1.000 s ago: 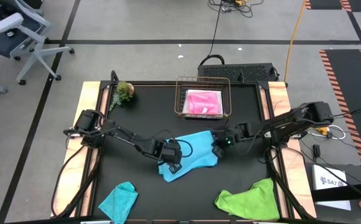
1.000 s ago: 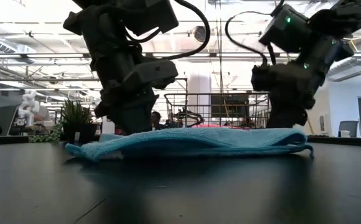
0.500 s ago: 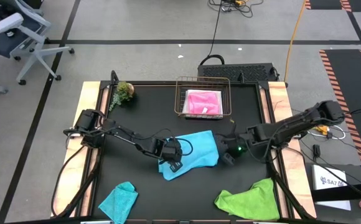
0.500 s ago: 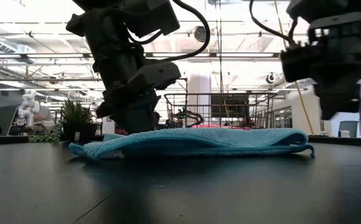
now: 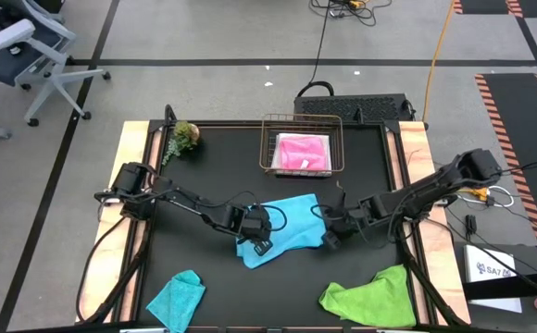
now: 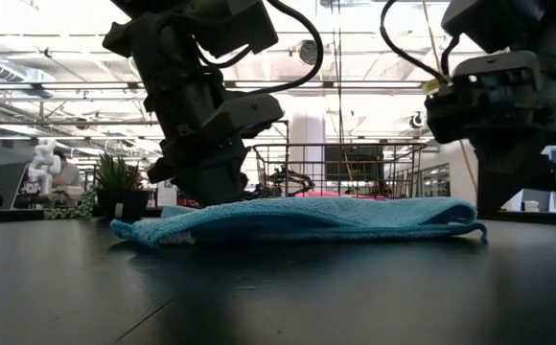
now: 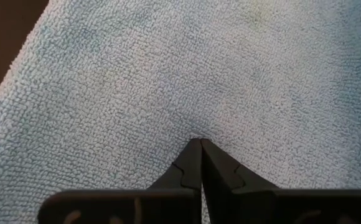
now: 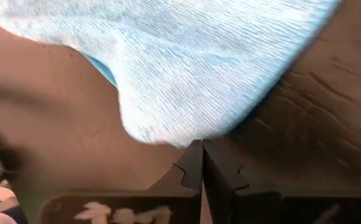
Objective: Fold microfiber towels
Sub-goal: Fold the right blue towel
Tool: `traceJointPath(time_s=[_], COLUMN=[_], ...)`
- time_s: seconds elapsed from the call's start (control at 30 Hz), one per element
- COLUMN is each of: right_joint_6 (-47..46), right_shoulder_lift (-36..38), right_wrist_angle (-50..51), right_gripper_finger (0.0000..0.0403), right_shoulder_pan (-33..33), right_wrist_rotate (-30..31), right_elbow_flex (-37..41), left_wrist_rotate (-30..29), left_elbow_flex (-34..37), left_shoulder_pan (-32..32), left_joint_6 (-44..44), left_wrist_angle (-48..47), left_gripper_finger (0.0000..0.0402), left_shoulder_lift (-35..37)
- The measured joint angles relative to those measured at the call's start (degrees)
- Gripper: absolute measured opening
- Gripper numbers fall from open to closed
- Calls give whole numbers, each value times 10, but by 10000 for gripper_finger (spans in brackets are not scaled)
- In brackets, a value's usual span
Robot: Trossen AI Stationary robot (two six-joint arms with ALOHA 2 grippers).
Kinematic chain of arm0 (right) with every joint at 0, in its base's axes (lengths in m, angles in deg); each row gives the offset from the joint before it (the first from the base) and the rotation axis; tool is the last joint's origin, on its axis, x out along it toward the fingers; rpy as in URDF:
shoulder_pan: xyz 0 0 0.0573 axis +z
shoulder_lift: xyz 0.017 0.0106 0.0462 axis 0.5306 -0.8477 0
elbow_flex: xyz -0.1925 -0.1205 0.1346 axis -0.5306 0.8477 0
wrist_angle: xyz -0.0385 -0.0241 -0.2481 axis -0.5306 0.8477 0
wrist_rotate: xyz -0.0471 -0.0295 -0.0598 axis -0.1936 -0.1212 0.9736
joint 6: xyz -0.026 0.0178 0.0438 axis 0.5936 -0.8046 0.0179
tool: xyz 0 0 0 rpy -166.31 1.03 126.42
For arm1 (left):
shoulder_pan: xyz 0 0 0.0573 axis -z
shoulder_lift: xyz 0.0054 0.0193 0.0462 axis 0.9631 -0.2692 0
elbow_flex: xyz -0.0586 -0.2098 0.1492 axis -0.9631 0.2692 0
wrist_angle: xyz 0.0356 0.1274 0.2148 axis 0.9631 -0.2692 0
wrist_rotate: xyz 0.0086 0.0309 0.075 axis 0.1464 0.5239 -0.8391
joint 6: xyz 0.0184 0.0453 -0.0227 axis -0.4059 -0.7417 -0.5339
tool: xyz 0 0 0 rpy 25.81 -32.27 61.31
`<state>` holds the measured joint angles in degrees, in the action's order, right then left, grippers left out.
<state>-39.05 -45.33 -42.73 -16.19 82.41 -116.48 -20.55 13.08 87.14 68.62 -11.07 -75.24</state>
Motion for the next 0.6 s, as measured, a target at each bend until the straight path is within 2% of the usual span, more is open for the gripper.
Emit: traceJointPath(time_s=[0.2,0.6], right_joint_6=[-7,-6], right_shoulder_lift=[-34,-36], right_wrist_angle=[-76,-223], right_gripper_finger=[0,0], right_shoulder_pan=[-1,-1], right_wrist_rotate=[0,12], right_elbow_flex=[0,0], left_wrist_rotate=[0,0], left_elbow_flex=[0,0], left_shoulder_pan=[0,0], left_joint_6=[4,4], left_wrist_angle=[4,4], left_gripper_finger=[8,3], left_shoulder_lift=[0,0])
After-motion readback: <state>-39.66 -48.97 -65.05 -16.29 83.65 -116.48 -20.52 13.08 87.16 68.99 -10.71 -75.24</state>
